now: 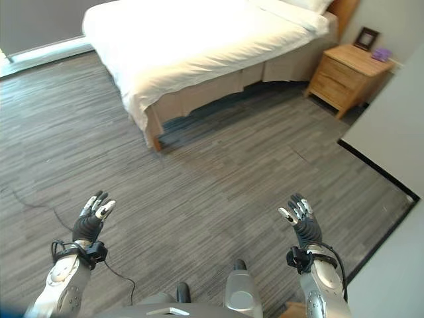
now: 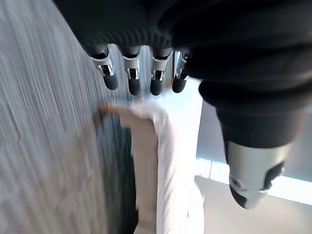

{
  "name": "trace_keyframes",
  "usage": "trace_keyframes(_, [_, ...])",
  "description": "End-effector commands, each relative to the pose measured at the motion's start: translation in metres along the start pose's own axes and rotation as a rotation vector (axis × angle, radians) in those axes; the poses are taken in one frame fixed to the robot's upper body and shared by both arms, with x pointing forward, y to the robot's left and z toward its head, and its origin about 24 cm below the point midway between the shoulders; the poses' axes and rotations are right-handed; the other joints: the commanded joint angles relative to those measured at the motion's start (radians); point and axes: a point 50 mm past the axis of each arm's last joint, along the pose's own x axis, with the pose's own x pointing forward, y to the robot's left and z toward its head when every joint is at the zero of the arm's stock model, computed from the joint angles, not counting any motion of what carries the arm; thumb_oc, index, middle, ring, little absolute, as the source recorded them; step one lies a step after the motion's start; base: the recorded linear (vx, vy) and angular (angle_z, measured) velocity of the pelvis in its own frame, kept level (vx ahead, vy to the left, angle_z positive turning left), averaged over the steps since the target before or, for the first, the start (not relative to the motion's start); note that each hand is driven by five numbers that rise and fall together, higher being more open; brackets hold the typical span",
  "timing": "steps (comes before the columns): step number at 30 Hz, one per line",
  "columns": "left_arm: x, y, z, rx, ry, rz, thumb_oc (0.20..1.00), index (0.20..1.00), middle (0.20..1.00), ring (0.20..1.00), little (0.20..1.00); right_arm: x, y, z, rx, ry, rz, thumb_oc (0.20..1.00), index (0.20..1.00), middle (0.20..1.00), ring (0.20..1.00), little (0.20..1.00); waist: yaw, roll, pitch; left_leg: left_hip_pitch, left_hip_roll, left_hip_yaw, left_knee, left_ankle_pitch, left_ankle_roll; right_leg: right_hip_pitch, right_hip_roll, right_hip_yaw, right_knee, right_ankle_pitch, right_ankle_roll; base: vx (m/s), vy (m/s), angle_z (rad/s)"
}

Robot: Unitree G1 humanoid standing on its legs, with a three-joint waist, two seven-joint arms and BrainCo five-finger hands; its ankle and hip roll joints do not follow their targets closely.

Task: Pick up bed clothes into laundry basket.

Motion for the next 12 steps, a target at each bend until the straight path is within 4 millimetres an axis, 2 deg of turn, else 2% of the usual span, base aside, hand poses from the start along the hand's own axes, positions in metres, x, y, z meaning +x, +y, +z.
trace_keyframes(1, [-0.002,-0.006,0.011,-0.073,-0.104,0.047,1.000,1.000,1.000,1.000,1.000,0.009,0.008,0.019,-0.030,-0.079,0.069,1.000,1.000,1.000,1.000,1.000,0.021,-0.008,-0.031,0.029,0.056,-0.073,-0.024,-0.031,-0.044,0.096,0.028,-0.076,-0.092,0.039,0.007,0.05,-0.106,0.61])
trace_keyframes(6, [-0.009,-0.003,-0.005,-0.146,-0.040,0.090,1.000,1.000,1.000,1.000,1.000,0.012,0.010,0.020,-0.051,-0.071,0.085,1.000,1.000,1.000,1.000,1.000,0.049,-0.021,-0.044,0.028,0.063,-0.092,-0.024,-0.028,-0.052,0.134,0.037,-0.096,-0.123,0.035,-0.003,0.01,-0.083,0.21])
trace_keyframes(12, [-0.012,0.003,-0.009,-0.158,-0.025,0.136,1.000,1.000,1.000,1.000,1.000,0.012,0.010,0.017,-0.077,-0.048,0.093,1.000,1.000,1.000,1.000,1.000,0.060,-0.022,-0.049,0.032,0.070,-0.111,-0.036,-0.021,-0.057,0.146,0.044,-0.114,-0.128,0.028,-0.011,0.00,-0.044,0.08])
